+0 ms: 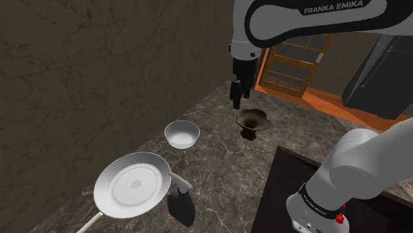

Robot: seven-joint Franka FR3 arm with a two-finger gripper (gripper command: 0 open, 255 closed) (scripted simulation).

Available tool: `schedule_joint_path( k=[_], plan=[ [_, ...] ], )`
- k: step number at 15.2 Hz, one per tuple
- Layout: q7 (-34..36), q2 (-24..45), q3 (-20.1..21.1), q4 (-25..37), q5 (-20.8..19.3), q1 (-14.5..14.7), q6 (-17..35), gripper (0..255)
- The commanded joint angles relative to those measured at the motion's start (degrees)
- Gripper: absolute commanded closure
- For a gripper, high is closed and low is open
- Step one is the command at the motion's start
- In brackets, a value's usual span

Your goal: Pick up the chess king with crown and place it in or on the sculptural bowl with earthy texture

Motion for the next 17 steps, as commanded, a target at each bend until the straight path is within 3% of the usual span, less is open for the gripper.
schedule_joint_path(
  k=[1, 9, 17],
  plan=[
    [1.12, 3.37, 1.24, 0.15, 0.30, 0.47, 2.52, 0],
    [5.81, 19.36, 5.60, 4.64, -0.58, 2.08, 11.00, 0],
    [10.98, 36.94, 8.12, 13.36, -4.17, 4.71, 16.40, 0]
  ],
)
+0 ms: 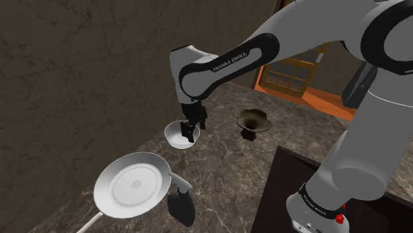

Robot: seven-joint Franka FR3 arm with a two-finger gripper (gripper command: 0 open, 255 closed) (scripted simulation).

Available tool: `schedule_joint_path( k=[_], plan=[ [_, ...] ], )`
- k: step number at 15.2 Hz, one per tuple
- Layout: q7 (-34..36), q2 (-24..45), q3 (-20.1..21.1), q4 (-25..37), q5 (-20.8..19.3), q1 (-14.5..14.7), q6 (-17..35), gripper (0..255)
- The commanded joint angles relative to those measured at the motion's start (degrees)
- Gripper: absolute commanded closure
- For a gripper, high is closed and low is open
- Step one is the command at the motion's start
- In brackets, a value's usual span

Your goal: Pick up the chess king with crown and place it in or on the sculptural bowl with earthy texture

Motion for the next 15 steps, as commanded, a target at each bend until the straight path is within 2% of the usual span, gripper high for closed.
schedule_joint_path(
  k=[1, 7, 15],
  plan=[
    [1.33, 4.42, 0.41, 2.58, -1.02, 0.92, 0.92, 0],
    [4.32, 17.58, 0.49, 11.99, -4.08, 4.19, 2.10, 0],
    [4.85, 19.50, 0.03, 8.45, -4.88, 4.39, 7.47, 0]
  ],
)
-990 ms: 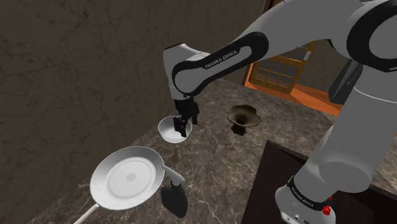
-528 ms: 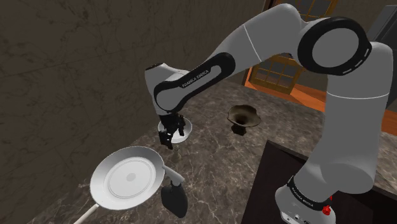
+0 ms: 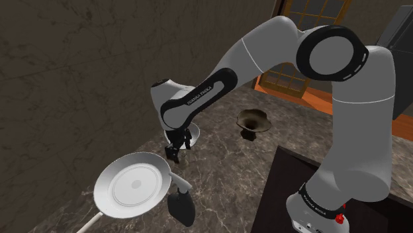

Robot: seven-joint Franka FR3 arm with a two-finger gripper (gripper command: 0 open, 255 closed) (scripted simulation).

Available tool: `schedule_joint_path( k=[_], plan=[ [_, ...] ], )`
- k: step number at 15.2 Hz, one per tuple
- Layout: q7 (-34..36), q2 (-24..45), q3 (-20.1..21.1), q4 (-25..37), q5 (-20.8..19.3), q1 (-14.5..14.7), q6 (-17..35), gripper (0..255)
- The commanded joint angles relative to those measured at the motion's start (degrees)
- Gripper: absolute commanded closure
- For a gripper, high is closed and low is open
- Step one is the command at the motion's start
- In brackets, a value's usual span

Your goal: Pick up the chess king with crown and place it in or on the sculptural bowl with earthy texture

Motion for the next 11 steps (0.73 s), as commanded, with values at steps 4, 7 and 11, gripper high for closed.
schedule_joint_path(
  k=[4, 7, 11],
  plan=[
    [0.10, -0.04, 0.01, -0.60, -0.02, 0.02, 0.58, 0],
    [0.10, -0.04, 0.01, -0.59, -0.02, 0.02, 0.58, 0],
    [0.10, -0.04, 0.01, -0.59, -0.02, 0.02, 0.58, 255]
  ],
)
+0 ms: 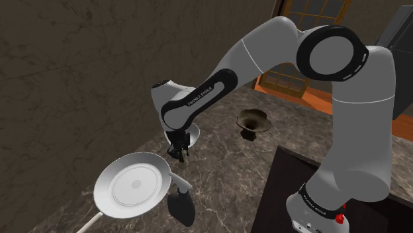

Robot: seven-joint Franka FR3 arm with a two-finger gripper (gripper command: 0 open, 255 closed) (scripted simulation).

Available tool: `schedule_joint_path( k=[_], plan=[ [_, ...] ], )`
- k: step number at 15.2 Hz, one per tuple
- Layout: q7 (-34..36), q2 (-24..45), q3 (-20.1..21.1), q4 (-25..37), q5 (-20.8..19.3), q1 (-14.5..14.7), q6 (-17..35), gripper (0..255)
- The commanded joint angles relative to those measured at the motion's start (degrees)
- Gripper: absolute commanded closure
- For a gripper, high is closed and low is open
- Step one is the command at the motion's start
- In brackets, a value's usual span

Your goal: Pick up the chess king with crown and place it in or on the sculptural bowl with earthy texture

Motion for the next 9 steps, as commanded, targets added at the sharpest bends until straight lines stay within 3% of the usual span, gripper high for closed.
schedule_joint_path(
  k=[1, 9],
  plan=[
    [0.00, 0.05, 0.04, 0.00, 0.02, 0.04, 0.01, 255],
    [-0.28, -1.59, 0.34, 0.12, 0.55, -0.20, -1.69, 255]
  ],
)
